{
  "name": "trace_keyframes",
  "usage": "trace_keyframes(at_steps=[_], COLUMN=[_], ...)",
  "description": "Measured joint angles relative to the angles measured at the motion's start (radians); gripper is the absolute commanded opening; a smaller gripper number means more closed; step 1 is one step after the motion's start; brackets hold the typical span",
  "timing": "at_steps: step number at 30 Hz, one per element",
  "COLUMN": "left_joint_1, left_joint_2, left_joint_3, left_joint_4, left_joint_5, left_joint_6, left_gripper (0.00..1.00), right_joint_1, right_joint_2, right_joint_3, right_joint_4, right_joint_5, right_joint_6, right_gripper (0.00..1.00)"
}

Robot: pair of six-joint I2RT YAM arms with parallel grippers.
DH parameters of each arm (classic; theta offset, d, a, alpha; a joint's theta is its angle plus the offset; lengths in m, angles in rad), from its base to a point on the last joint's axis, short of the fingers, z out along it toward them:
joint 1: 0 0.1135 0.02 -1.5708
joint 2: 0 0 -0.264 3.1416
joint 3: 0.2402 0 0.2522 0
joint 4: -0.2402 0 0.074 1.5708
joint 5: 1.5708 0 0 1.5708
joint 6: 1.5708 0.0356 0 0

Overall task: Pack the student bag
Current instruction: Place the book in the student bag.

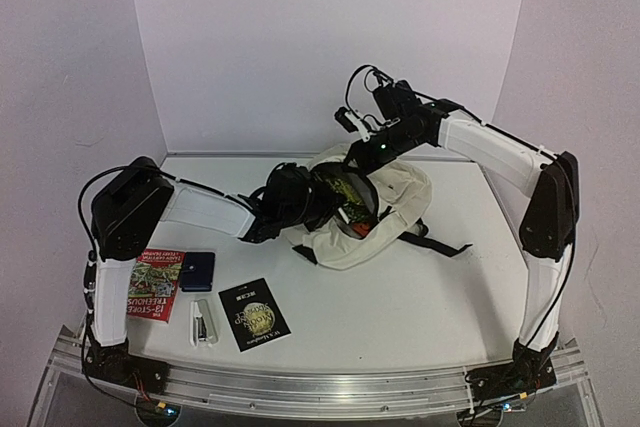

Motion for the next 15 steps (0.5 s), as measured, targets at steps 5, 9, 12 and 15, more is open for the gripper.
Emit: trace_keyframes(at_steps=[5,9,12,15], left_joint_1=[0.007,-0.005,-0.020,-0.040], left_joint_2=[0.044,0.020,-0.019,-0.079], left_joint_3=[0.128,0.128,0.112,0.104], left_joint_4=[-0.097,-0.199,-0.288,-0.371], left_joint_5=[-0.002,-0.053,-0.094,-0.146], left_joint_6=[0.082,0.121,0.135,0.164], left_gripper=[0.53,0.65,0.73,0.81], right_joint_1=[-0.021,-0.044,-0.056,-0.066], right_joint_2=[0.002,0.012,0.022,0.033], right_joint_3=[0.000,0.000,0.000,0.000], right_joint_4=[0.006,0.009,0.014,0.020], right_joint_5=[0.000,-0.005,-0.007,-0.011], right_joint_6=[0.005,0.011,0.018,0.022], right_gripper=[0.00,0.00,0.00,0.00])
